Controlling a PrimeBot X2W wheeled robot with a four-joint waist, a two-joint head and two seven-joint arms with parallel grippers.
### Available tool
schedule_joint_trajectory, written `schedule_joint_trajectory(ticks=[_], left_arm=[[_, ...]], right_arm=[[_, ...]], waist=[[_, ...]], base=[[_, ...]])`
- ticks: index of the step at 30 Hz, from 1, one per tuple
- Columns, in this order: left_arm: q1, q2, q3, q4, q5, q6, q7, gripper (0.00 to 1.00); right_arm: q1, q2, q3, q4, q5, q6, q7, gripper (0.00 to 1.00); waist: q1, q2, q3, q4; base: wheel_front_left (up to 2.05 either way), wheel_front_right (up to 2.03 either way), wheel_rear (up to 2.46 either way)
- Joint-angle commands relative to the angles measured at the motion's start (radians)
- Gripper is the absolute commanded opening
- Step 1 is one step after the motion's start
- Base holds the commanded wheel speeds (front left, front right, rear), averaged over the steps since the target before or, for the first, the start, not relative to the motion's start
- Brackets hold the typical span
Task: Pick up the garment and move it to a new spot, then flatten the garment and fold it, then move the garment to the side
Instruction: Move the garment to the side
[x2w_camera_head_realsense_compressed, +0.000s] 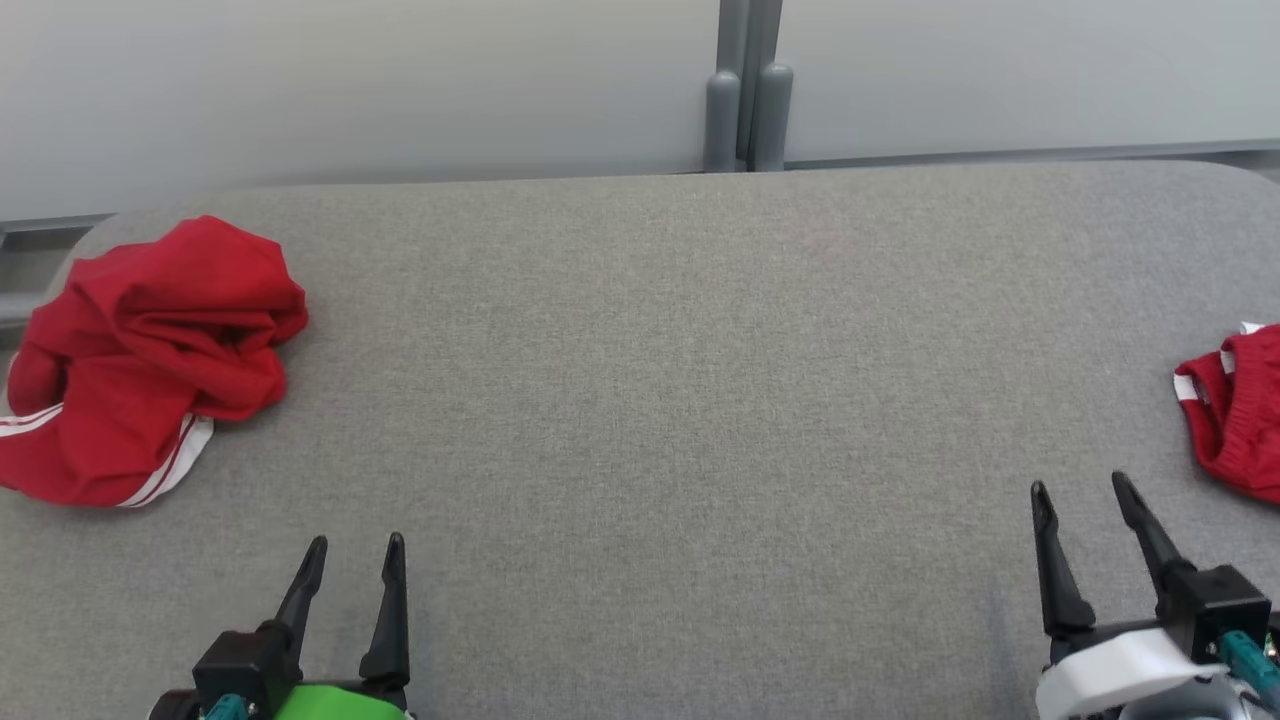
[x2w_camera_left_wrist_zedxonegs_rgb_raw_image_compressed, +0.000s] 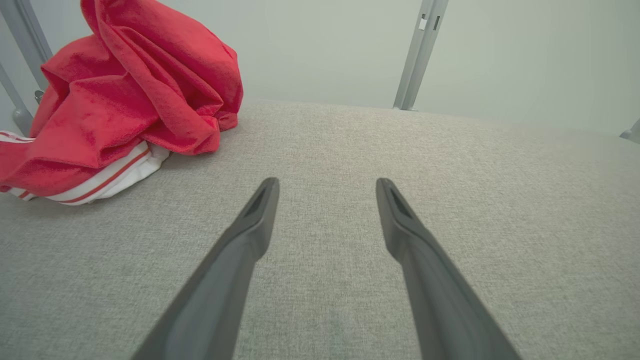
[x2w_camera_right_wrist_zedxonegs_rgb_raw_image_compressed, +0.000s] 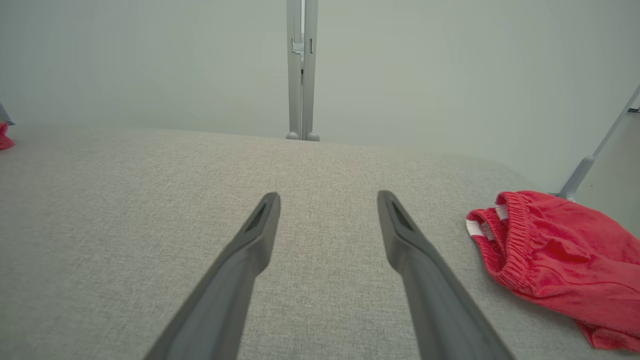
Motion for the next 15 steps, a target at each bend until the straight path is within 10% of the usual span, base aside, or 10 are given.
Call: schedule_joint_trajectory(ticks=[1,15], left_arm=[[0.02,-0.003,0.01,0.008,-0.003,-0.002,-0.003,1.0],[0.075,-0.016,0.114,0.045,0.013,-0.007,-0.003,1.0]], right_arm=[[0.031,0.003,0.0,-0.004,-0.004,0.0,-0.004,1.0],[0.111,0.046,-0.005,-0.016,-0.046,0.0,-0.005,1.0]], waist=[[0.0001,0.0116,-0.041,0.034],[0.0001,0.0116,-0.074,0.0]], base=[[0.0,0.0,0.0],[0.0,0.0,0.0]])
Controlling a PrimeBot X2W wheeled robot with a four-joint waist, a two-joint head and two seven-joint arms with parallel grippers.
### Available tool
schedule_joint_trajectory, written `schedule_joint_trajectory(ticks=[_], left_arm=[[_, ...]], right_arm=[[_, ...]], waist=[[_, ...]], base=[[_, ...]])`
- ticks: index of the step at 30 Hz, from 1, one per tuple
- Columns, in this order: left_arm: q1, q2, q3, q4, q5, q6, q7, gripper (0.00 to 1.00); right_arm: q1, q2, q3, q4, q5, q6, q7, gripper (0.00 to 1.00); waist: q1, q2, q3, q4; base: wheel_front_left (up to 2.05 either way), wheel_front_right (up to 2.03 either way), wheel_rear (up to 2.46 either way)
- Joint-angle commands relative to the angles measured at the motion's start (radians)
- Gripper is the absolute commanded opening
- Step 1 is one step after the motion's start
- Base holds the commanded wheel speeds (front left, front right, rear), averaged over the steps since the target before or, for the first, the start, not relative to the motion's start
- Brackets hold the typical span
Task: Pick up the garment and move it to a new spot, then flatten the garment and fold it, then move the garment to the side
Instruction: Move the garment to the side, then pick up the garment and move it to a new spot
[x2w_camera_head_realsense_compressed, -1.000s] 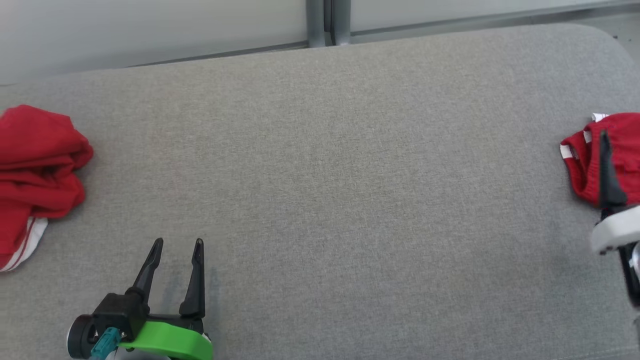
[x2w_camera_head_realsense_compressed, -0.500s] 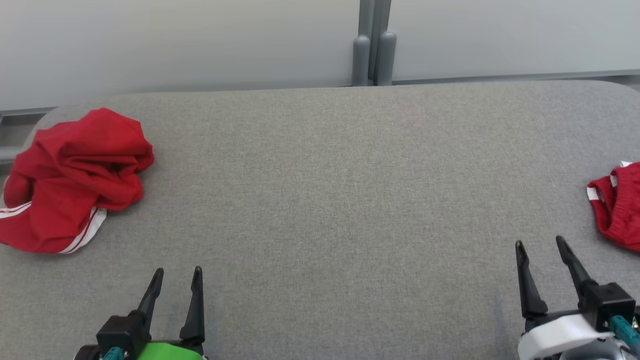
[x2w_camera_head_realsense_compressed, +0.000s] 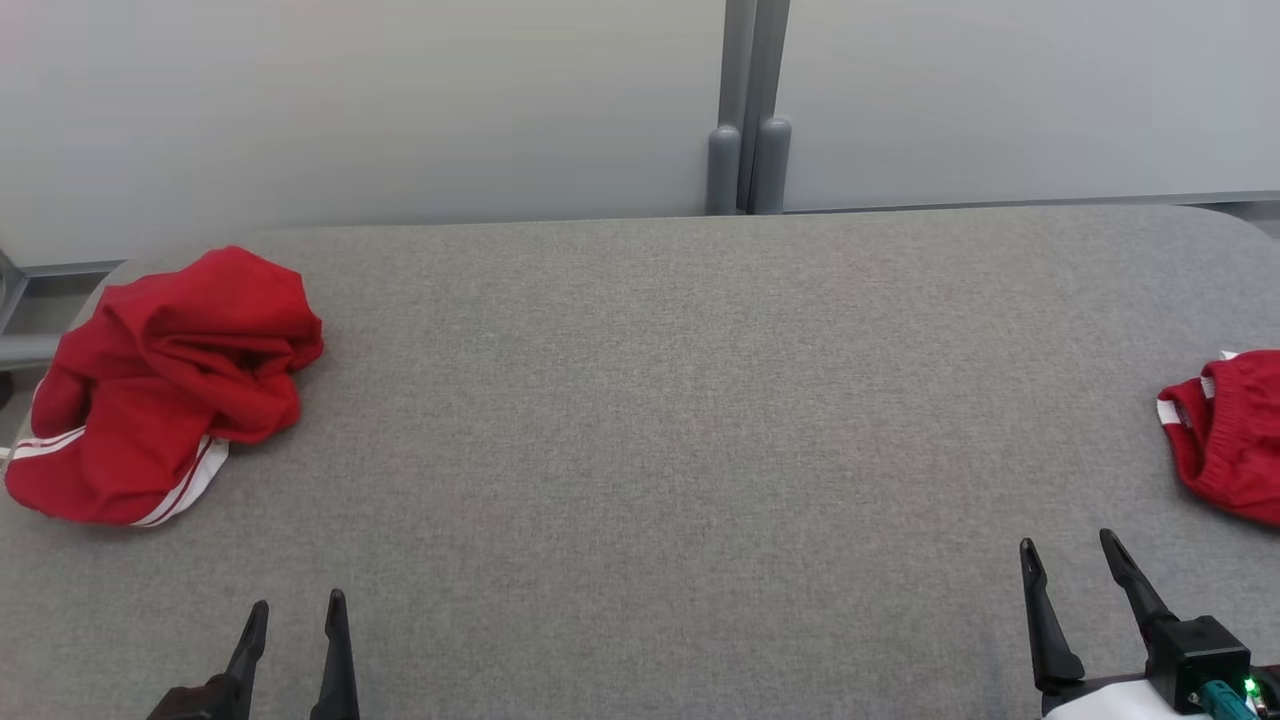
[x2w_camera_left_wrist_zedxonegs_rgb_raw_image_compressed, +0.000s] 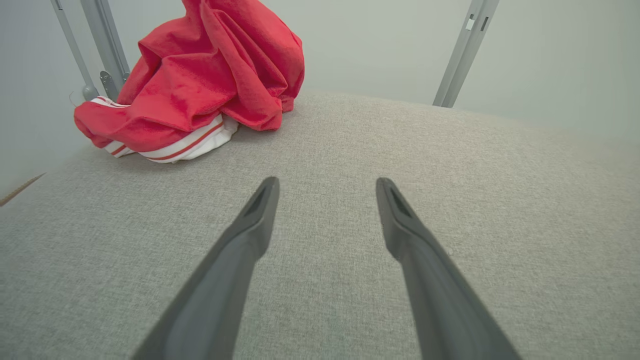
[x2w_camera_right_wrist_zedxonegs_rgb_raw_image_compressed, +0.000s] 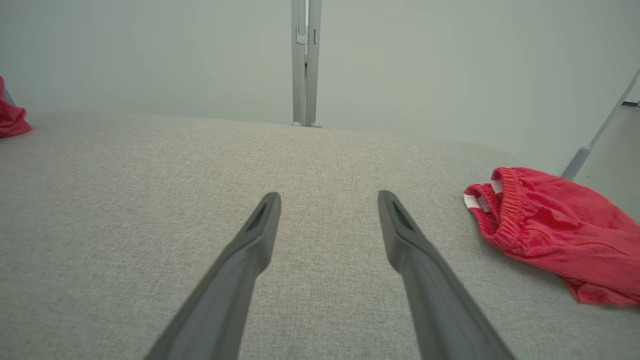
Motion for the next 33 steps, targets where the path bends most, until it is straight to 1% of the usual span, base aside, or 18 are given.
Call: schedule_joint_trajectory(ticks=[1,7,20,33], left_arm=[[0.019,-0.002,0.015,0.0,0.012,-0.003,-0.003,1.0],[0.011,-0.005,0.03,0.003,0.023,-0.009,-0.003,1.0],[0.003,-0.01,0.024,0.0,0.03,-0.012,-0.003,1.0],[-0.003,-0.007,0.018,-0.003,0.024,-0.012,-0.003,1.0]], right_arm=[[0.002,0.001,-0.001,-0.004,-0.011,0.0,-0.004,1.0],[-0.022,0.001,-0.003,-0.02,-0.02,0.0,-0.004,1.0],[-0.042,-0.008,0.017,-0.013,-0.025,0.0,-0.004,1.0],[-0.049,-0.017,0.022,-0.01,-0.013,0.0,-0.004,1.0]], waist=[[0.0001,0.0116,-0.001,-0.017],[0.0001,0.0116,-0.006,-0.03],[0.0001,0.0116,-0.012,-0.036],[0.0001,0.0116,-0.001,-0.021]], base=[[0.0,0.0,0.0],[0.0,0.0,0.0],[0.0,0.0,0.0],[0.0,0.0,0.0]])
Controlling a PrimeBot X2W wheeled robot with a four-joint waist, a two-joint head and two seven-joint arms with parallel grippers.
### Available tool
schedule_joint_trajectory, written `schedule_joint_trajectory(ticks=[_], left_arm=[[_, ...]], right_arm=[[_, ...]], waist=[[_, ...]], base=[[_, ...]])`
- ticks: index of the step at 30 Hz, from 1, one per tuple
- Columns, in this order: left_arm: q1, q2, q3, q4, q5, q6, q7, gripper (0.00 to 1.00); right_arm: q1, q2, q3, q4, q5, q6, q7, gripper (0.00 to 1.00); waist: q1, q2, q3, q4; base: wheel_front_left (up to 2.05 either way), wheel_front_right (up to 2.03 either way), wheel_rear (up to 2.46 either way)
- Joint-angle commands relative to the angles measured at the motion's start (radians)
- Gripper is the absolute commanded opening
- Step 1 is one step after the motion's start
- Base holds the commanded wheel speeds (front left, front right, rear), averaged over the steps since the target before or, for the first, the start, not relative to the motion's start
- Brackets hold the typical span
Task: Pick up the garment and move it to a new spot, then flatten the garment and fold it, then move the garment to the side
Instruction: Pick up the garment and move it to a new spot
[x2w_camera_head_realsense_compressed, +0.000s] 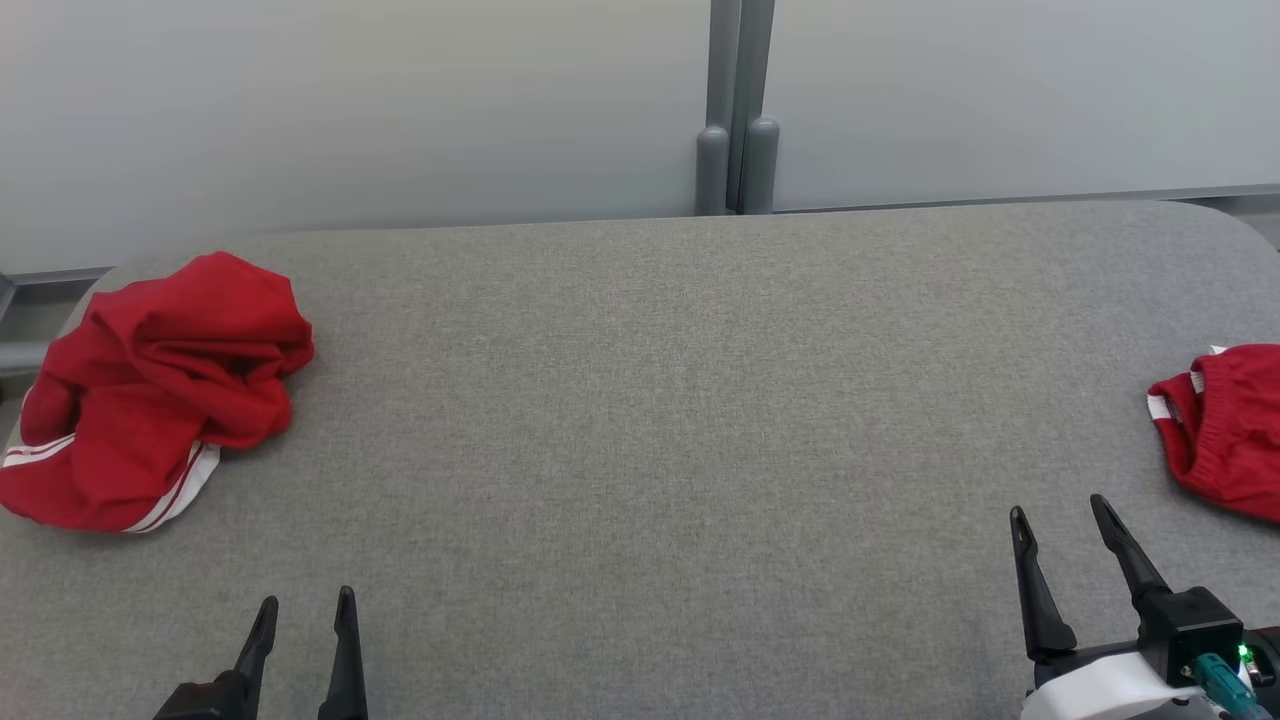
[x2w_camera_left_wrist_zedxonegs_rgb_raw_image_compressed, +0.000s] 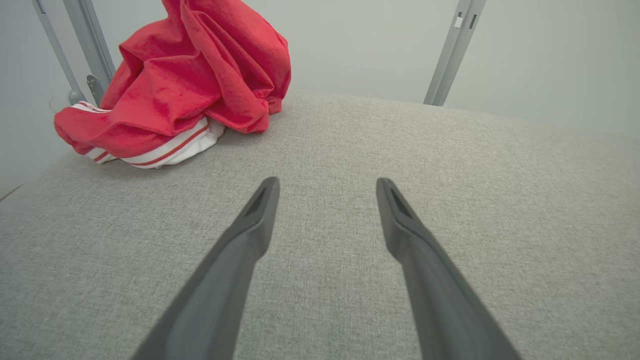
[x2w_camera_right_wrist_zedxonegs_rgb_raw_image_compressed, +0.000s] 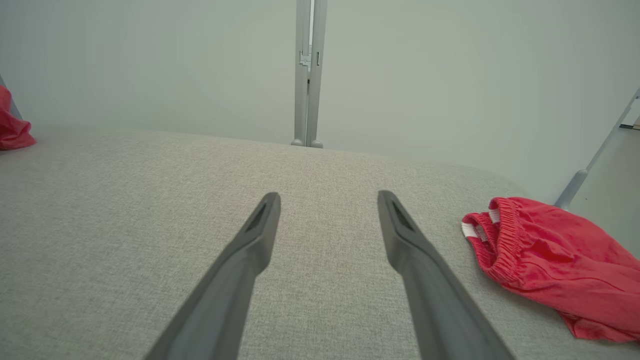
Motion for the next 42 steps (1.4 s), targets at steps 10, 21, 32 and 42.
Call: schedule_joint_trajectory(ticks=[10,21,32,42], left_arm=[[-0.022,0.005,0.0,-0.013,-0.004,-0.003,-0.003,1.0],[0.001,0.001,0.009,-0.039,0.008,-0.003,-0.003,1.0],[0.036,0.003,0.056,-0.051,-0.003,-0.003,-0.003,1.0],[0.028,-0.009,0.046,-0.06,-0.027,-0.003,-0.003,1.0]], right_arm=[[-0.002,-0.007,-0.002,0.003,0.003,0.0,-0.003,1.0],[-0.009,-0.004,0.022,0.003,0.01,0.0,-0.003,1.0],[-0.058,-0.005,0.07,0.019,0.014,0.0,-0.003,1.0],[-0.059,-0.022,0.077,0.03,0.024,0.0,-0.003,1.0]], waist=[[0.0001,0.0116,0.005,0.054],[0.0001,0.0116,-0.01,0.303],[0.0001,0.0116,-0.014,0.475],[0.0001,0.0116,-0.007,0.478]], base=[[0.0,0.0,0.0],[0.0,0.0,0.0],[0.0,0.0,0.0],[0.0,0.0,0.0]])
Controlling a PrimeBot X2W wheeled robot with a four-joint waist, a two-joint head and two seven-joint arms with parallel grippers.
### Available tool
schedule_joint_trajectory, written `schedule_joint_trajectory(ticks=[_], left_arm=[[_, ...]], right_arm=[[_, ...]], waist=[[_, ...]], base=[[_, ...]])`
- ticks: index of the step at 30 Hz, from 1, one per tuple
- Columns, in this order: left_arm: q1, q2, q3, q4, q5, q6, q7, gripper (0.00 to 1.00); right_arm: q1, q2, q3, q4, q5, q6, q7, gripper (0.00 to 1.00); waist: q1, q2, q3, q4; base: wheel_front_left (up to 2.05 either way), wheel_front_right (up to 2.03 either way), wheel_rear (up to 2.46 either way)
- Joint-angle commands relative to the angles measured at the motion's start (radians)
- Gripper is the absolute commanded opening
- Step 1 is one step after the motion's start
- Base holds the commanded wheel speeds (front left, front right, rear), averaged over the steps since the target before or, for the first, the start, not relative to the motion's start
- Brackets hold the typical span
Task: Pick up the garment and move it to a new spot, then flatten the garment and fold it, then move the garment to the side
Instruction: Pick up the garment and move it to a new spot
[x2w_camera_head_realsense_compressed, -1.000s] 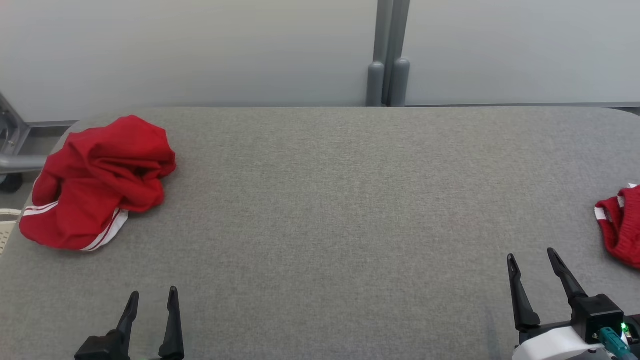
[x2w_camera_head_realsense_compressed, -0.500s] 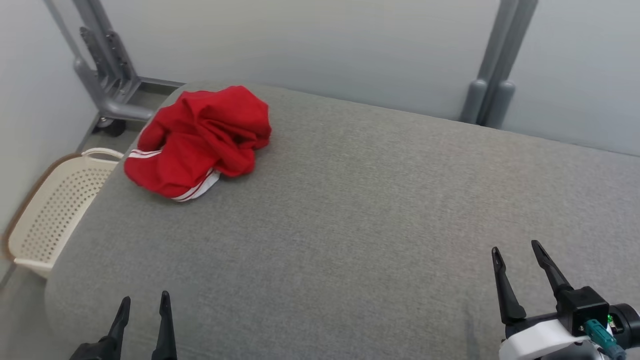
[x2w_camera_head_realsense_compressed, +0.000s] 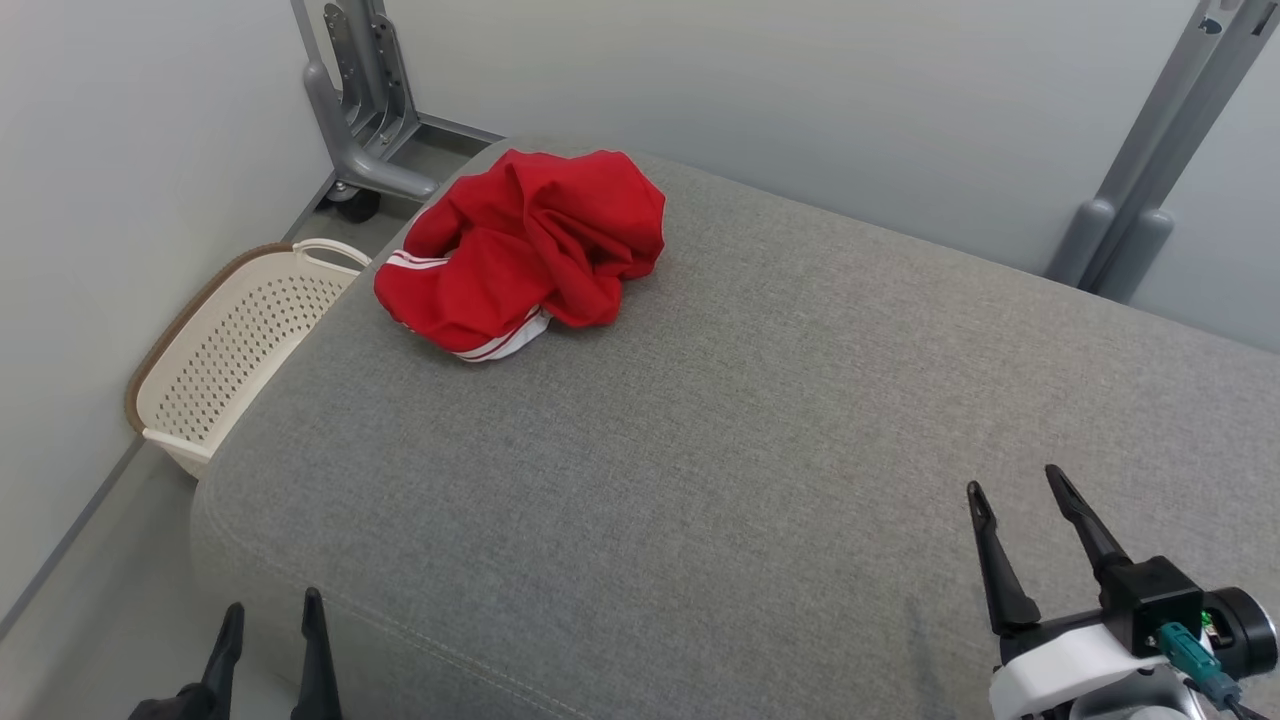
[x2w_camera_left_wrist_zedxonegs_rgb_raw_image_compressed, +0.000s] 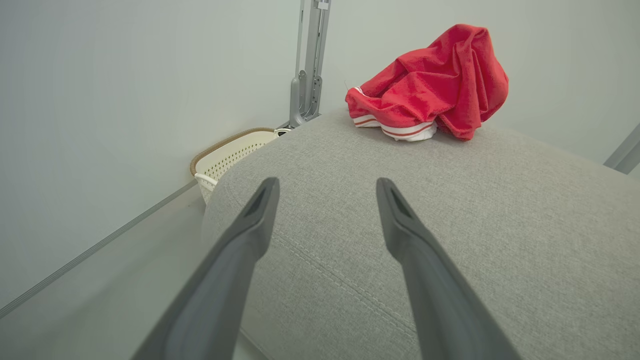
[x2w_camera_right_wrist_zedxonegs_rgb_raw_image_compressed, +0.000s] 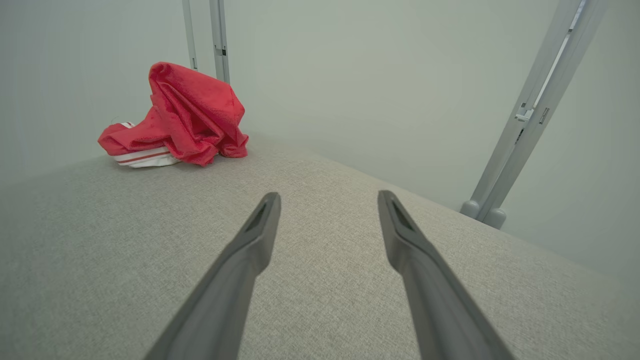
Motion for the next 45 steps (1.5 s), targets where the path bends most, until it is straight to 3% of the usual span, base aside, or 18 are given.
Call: schedule_joint_trajectory(ticks=[1,7,12,14,16,19,20,21,24,34,38,44,45], left_arm=[[-0.019,-0.003,-0.01,0.003,-0.007,-0.003,-0.003,1.0],[-0.157,0.034,-0.056,-0.019,-0.093,-0.003,0.055,1.0],[-0.373,0.077,-0.092,-0.067,-0.236,-0.001,0.26,1.0],[-0.485,0.132,-0.111,-0.078,-0.235,-0.001,0.345,1.0],[-0.585,0.138,-0.113,-0.06,-0.291,-0.002,0.438,1.0],[-0.736,0.174,-0.103,-0.011,-0.339,0.003,0.568,1.0],[-0.736,0.174,-0.103,-0.011,-0.339,0.003,0.568,1.0],[-0.821,0.189,-0.094,0.042,-0.371,0.011,0.643,1.0],[-0.926,0.21,-0.081,0.139,-0.398,0.027,0.721,1.0],[-1.095,0.287,-0.09,0.398,-0.382,0.038,0.795,1.0],[-1.106,0.327,-0.082,0.499,-0.362,0.048,0.761,1.0],[-1.063,0.324,-0.082,0.664,-0.358,0.06,0.711,1.0],[-1.061,0.326,-0.088,0.681,-0.354,0.06,0.706,0.88]], right_arm=[[0.015,-0.004,-0.013,-0.001,0.006,0.0,-0.003,1.0],[-0.01,-0.021,-0.041,-0.038,-0.011,0.0,-0.003,1.0],[-0.078,-0.062,-0.051,-0.062,-0.019,0.0,-0.003,1.0],[-0.111,-0.081,-0.046,-0.069,-0.022,0.0,-0.003,1.0],[-0.149,-0.098,-0.035,-0.074,-0.024,0.0,-0.003,1.0],[-0.195,-0.12,-0.023,-0.08,-0.025,0.0,-0.003,1.0],[-0.195,-0.12,-0.023,-0.08,-0.025,0.0,-0.003,1.0],[-0.22,-0.126,-0.013,-0.083,-0.024,0.0,-0.003,1.0],[-0.252,-0.131,-0.004,-0.085,-0.02,0.0,-0.003,1.0],[-0.318,-0.128,0.035,-0.092,-0.015,0.0,-0.003,1.0],[-0.339,-0.117,0.056,-0.102,-0.014,0.0,-0.003,1.0],[-0.308,-0.109,0.024,-0.117,-0.014,0.0,-0.003,1.0],[-0.305,-0.111,0.019,-0.119,-0.013,0.0,-0.003,1.0]], waist=[[0.0,0.0116,-0.001,-0.001],[0.0,0.0116,0.083,-0.044],[0.0,0.0116,0.216,-0.092],[0.0,0.0116,0.278,-0.115],[0.0,0.0116,0.337,-0.14],[0.0,0.0116,0.41,-0.177],[0.0,0.0116,0.41,-0.177],[0.0,0.0116,0.445,-0.204],[0.0,0.0116,0.483,-0.245],[0.0,0.0116,0.542,-0.358],[0.0,0.0116,0.554,-0.414],[0.0,0.0116,0.557,-0.455],[0.0,0.0116,0.557,-0.456]], base=[[0.0,0.0,0.0],[0.0,0.0,0.0],[0.0,0.0,0.0],[0.0,0.0,0.0],[0.0,0.0,0.0],[0.0,0.0,0.0],[0.0,0.0,0.0],[0.0,0.0,0.0],[0.0,0.0,0.0],[0.0,0.0,0.0],[0.0,0.0,0.0],[0.0,0.0,0.0],[0.0,0.0,0.0]])
